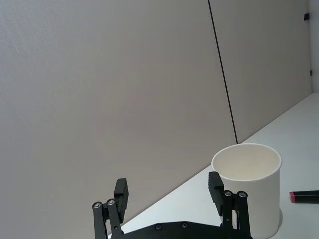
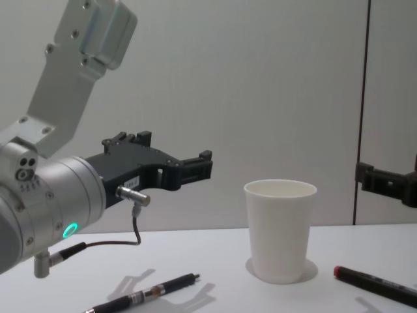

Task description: Place the pen into the pen holder.

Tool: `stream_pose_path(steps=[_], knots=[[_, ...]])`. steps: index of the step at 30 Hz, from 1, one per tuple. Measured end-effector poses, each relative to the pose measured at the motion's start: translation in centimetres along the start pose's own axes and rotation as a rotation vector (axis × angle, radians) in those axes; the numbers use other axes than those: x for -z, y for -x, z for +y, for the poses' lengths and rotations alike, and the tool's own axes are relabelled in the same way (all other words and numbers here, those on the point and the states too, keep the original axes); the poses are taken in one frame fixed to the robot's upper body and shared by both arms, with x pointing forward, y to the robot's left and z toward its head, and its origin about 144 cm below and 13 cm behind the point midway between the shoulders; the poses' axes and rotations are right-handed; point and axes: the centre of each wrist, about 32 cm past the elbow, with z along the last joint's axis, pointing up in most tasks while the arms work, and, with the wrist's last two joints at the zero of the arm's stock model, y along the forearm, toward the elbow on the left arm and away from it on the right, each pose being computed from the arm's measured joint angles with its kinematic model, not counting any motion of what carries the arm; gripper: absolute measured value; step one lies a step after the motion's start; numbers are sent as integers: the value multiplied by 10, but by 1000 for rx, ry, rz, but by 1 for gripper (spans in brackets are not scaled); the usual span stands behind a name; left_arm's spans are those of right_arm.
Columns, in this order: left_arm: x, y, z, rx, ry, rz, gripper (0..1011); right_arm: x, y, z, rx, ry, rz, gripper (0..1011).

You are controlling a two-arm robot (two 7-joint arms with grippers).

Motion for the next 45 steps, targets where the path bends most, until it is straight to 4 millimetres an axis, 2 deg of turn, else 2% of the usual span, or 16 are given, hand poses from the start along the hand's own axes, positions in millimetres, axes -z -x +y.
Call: stream_pose_path(steps=[38, 45], knots=[[0, 0, 0, 0, 0, 0, 1001, 0, 0, 0, 0, 0, 0, 1002], [0, 0, 0, 0, 0, 0, 1001, -1, -9, 0, 2, 4, -5, 1002]])
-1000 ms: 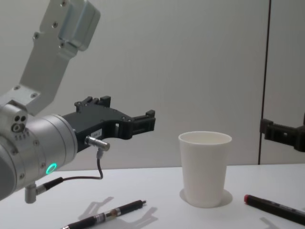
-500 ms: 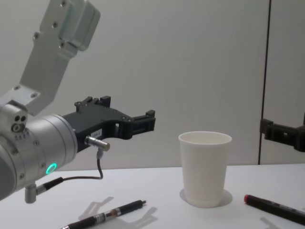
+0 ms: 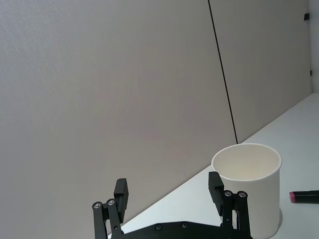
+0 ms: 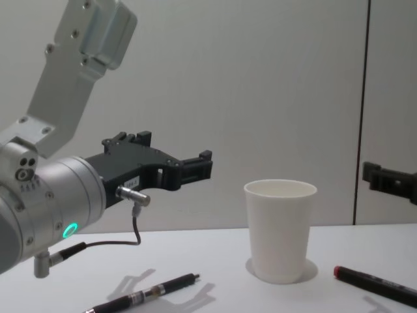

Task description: Place the pen into the pen holder.

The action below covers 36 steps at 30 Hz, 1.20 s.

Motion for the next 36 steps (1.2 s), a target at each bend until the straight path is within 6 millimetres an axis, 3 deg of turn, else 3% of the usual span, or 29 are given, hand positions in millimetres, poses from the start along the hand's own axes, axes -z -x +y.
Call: stream_pose_path(steps=[17, 36], knots=[[0, 0, 0, 0, 0, 0, 1001, -9, -30, -4, -2, 34, -32, 1001], [0, 0, 0, 0, 0, 0, 1001, -17, -34, -17, -42, 133, -50, 1001]])
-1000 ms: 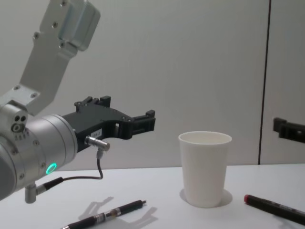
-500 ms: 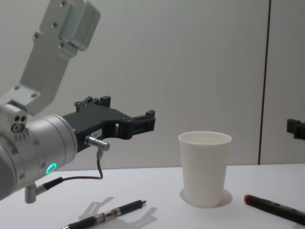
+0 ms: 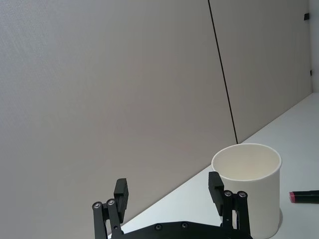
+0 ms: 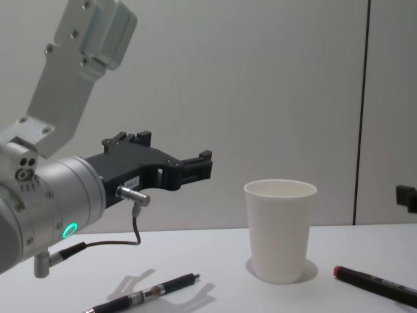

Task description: Place the pen into the pen holder.

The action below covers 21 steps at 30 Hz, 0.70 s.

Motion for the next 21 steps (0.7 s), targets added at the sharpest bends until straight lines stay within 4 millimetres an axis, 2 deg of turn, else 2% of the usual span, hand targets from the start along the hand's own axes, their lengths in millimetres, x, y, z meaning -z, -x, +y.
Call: stream_pose_path(steps=[21], knots=[[0, 0, 0, 0, 0, 0, 1001, -3, -2, -13, 5, 179, -33, 1001]])
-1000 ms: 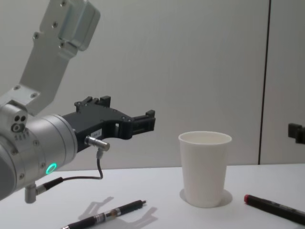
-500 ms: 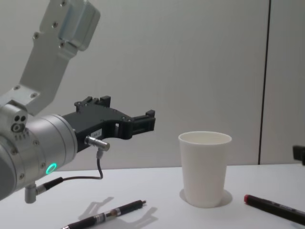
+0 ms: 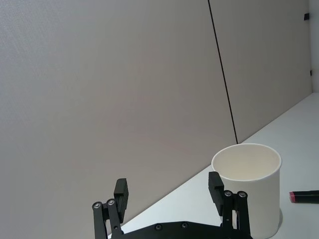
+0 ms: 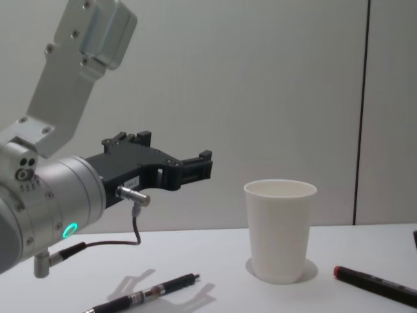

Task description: Place the pen into the pen holder.

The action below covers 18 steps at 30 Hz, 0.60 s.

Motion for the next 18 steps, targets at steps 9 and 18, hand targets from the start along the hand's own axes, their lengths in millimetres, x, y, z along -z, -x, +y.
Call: stream_pose_path(steps=[9, 18], knots=[[0, 0, 0, 0, 0, 0, 1001, 3, 0, 4, 1, 44, -4, 1002], [0, 0, 0, 0, 0, 0, 1001, 5, -1, 14, 0, 73, -9, 1002]])
